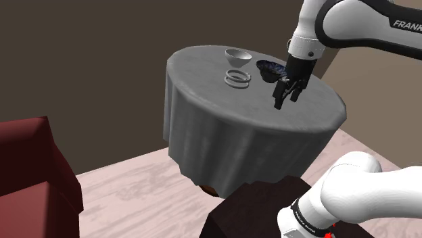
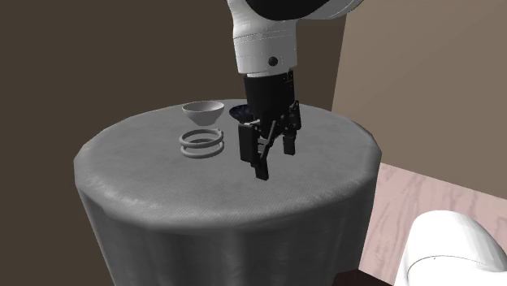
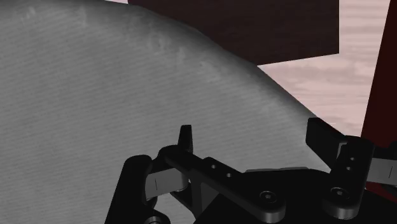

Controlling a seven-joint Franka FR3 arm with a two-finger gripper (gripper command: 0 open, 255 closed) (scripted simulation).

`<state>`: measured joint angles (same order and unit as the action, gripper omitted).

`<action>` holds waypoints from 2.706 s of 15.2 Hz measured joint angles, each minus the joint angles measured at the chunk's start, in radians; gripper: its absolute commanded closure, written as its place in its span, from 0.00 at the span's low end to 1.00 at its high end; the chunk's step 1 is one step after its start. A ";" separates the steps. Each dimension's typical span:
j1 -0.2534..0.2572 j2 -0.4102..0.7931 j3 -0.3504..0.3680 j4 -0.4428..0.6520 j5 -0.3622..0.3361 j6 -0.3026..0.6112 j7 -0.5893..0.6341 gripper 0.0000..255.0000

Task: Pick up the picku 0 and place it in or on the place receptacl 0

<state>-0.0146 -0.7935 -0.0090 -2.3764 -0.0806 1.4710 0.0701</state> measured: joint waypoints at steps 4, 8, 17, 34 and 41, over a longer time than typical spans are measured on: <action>0.001 0.087 -0.012 0.055 -0.006 0.034 -0.017 0.00; 0.003 0.236 -0.031 0.152 -0.012 0.090 -0.049 0.00; 0.012 0.594 -0.054 0.468 0.003 0.140 -0.115 0.00; 0.009 0.859 -0.063 0.663 0.024 0.216 -0.166 0.00; 0.009 0.859 -0.064 0.661 0.024 0.217 -0.166 1.00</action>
<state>-0.0060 0.0653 -0.0726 -1.7153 -0.0568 1.6884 -0.0961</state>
